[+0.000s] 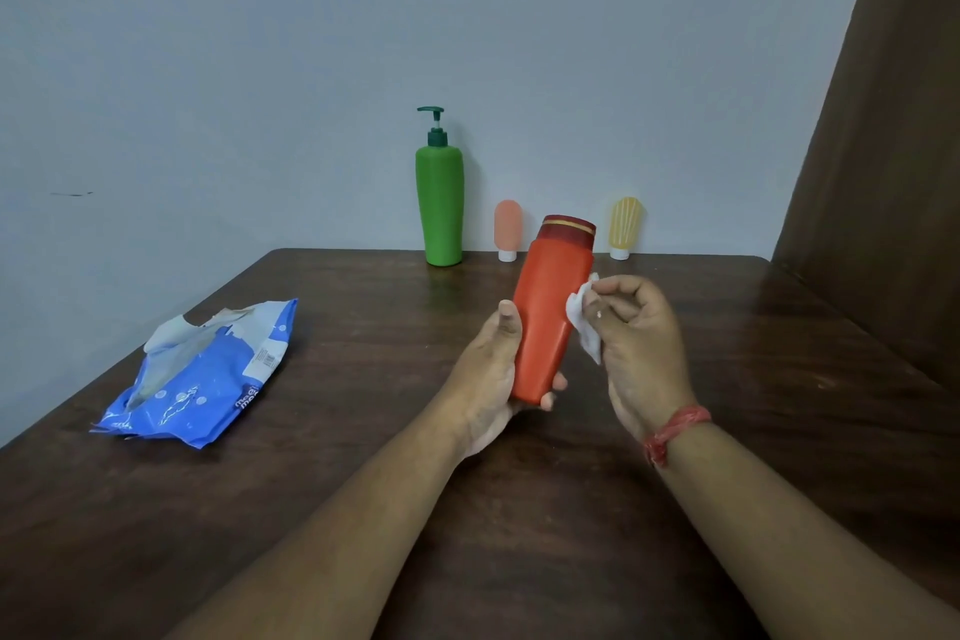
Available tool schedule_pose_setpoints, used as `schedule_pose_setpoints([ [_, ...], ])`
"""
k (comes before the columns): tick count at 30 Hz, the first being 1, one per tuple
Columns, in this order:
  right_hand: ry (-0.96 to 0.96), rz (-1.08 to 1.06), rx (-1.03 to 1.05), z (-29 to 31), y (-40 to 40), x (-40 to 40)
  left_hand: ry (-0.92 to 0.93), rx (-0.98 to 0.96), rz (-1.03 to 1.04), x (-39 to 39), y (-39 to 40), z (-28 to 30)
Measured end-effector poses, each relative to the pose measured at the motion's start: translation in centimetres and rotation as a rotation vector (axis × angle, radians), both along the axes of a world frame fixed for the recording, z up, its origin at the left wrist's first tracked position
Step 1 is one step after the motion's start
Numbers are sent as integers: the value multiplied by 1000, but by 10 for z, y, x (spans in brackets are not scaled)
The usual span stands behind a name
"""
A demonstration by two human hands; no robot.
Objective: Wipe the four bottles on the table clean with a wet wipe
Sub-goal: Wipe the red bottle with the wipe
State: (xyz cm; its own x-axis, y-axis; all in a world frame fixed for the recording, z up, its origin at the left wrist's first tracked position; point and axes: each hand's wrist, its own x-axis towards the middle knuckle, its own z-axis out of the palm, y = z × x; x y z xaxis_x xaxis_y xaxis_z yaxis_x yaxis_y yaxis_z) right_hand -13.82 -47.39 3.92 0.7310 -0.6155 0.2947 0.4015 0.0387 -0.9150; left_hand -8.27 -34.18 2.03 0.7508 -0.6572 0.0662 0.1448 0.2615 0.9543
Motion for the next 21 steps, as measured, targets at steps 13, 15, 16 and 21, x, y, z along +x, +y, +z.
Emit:
schedule_pose_setpoints([
  [13,188,287,-266,-13,24,2,250,-47,404,16,4,7],
  [15,220,312,-323,-14,25,2,273,-68,437,20,6,7],
  [16,224,303,-356,-13,26,1,278,-79,444,21,7,7],
  [21,142,40,-758,-16,28,2,322,-179,424,20,7,10],
])
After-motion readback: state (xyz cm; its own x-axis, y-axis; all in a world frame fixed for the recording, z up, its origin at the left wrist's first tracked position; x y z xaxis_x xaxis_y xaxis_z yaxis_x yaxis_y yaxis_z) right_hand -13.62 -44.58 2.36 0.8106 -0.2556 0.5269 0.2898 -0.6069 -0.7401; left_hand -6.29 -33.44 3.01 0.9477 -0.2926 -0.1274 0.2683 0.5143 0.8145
